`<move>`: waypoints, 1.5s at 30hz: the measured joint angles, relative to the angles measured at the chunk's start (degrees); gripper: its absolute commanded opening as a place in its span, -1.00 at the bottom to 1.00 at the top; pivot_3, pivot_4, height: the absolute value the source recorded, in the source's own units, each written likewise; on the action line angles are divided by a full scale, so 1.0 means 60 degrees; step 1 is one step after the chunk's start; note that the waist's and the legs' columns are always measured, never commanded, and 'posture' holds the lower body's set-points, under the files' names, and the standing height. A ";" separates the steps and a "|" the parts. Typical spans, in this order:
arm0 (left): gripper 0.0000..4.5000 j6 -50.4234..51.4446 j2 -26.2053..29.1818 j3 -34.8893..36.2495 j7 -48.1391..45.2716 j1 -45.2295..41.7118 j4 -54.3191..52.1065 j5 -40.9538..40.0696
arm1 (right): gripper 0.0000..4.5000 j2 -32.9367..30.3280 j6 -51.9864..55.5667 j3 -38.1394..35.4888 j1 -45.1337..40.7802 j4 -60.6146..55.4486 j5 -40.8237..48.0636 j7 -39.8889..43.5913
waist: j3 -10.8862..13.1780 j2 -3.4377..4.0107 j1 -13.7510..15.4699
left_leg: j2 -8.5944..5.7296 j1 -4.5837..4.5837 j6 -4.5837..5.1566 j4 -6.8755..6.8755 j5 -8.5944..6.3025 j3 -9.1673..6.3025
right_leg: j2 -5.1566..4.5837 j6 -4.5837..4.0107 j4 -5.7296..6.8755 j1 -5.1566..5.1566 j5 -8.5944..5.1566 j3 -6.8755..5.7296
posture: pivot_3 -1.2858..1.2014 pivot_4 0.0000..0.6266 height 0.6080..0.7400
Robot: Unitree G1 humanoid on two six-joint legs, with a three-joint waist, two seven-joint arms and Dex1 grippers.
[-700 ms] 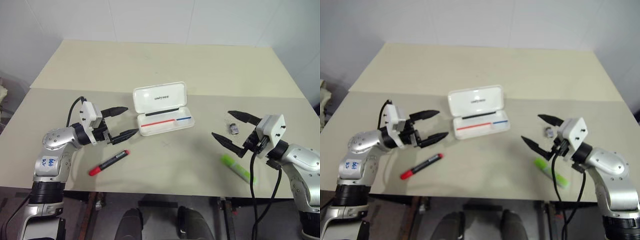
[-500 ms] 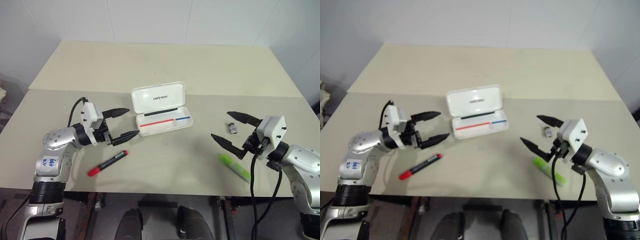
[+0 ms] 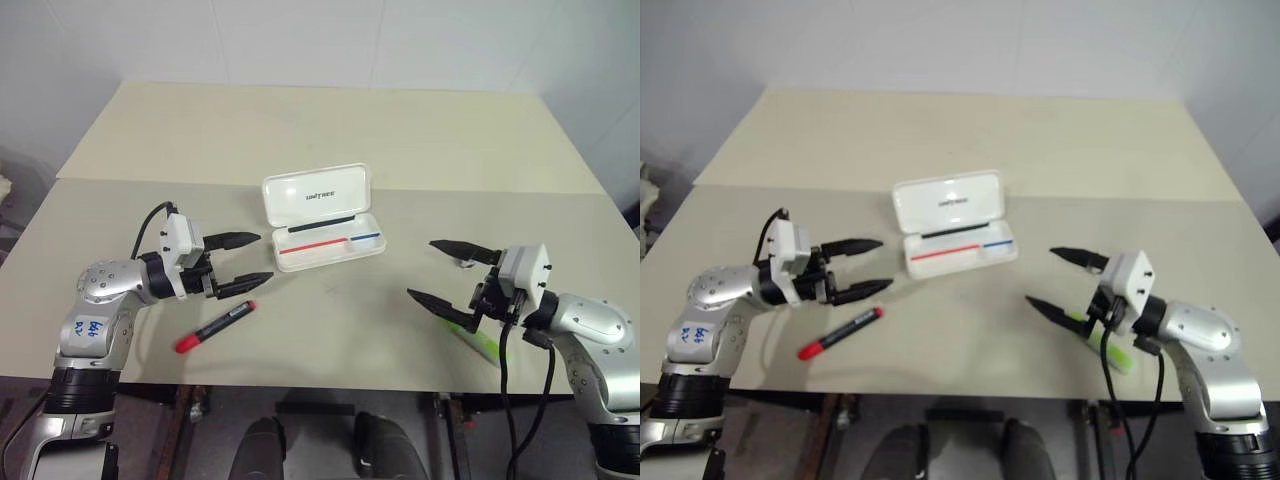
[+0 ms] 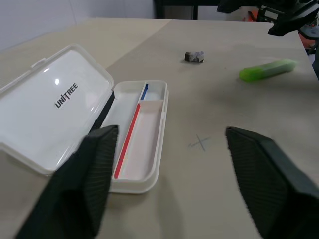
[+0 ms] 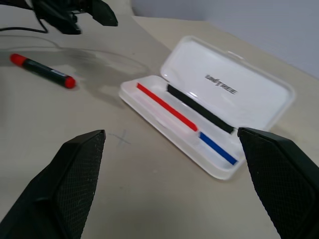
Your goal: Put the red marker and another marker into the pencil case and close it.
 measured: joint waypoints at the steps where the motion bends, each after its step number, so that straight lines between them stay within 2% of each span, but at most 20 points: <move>1: -0.02 0.0035 0.0000 0.0000 0.0027 0.0000 -0.0011 0.0000 | 1.00 0.0007 -0.0002 0.0008 -0.0001 0.0000 0.0001 0.0018 | 0.0000 0.0000 0.0016 | 0.0000 0.0000 0.0000 0.0003 0.0000 0.0000 | -0.0001 0.0000 0.0000 0.0002 0.0000 0.0000 | 0.03 -0.52 1.00; 8: -0.02 0.0208 -0.0095 -0.0402 0.0094 -0.0320 0.0090 0.0214 | 1.00 0.0020 -0.0005 0.0021 0.0010 -0.0026 0.0001 0.0054 | 0.0000 0.0000 0.0014 | 0.0000 0.0002 0.0000 0.0011 0.0000 -0.0002 | 0.0000 0.0001 0.0004 0.0005 0.0001 0.0000 | 0.03 -0.52 1.00; 12: -0.02 -0.0139 -0.0641 -0.1372 0.0512 -0.1255 0.1445 0.1353 | 1.00 0.0026 0.0005 0.0220 -0.0130 -0.0108 -0.0003 0.0049 | 0.0000 0.0000 0.0024 | -0.0001 0.0000 0.0005 0.0030 0.0003 -0.0001 | 0.0001 0.0006 0.0007 0.0010 0.0008 0.0000 | 0.03 -0.52 1.00; 17: -0.02 -0.0651 -0.0922 -0.1778 0.0676 -0.1740 0.2372 0.2004 | 1.00 0.0038 0.0106 0.0329 -0.0204 -0.0452 -0.0004 -0.0176 | 0.0000 -0.0001 0.0001 | 0.0000 -0.0002 0.0005 0.0020 0.0003 -0.0001 | 0.0003 0.0006 0.0009 0.0001 0.0007 0.0000 | 0.03 -0.52 1.00; 23: -0.02 -0.1396 -0.1198 -0.2491 0.0344 -0.2730 0.3851 0.2799 | 1.00 0.0111 0.0514 0.0555 -0.0358 -0.1241 0.0014 -0.0510 | -0.0001 -0.0002 0.0041 | -0.0001 -0.0006 0.0007 0.0031 0.0002 0.0000 | 0.0001 0.0007 0.0000 0.0008 0.0008 0.0000 | 0.03 -0.52 1.00; 34: -0.02 -0.2076 -0.1417 -0.3105 -0.0271 -0.3799 0.5527 0.3664 | 1.00 -0.0046 0.1144 0.0348 0.0092 -0.2111 0.0268 -0.0856 | -0.0001 -0.0002 0.0038 | -0.0001 -0.0006 0.0009 0.0032 0.0001 -0.0001 | 0.0001 0.0007 0.0004 0.0008 0.0008 0.0000 | 0.03 -0.52 1.00; 45: -0.02 -0.1799 -0.1858 -0.3680 -0.0552 -0.4574 0.6342 0.4337 | 1.00 -0.0455 0.1539 0.0078 0.0120 -0.2633 0.0575 -0.0971 | -0.0003 -0.0006 0.0018 | -0.0001 -0.0004 0.0009 0.0033 0.0001 -0.0001 | 0.0001 0.0006 0.0007 0.0008 0.0008 -0.0001 | 0.03 -0.52 1.00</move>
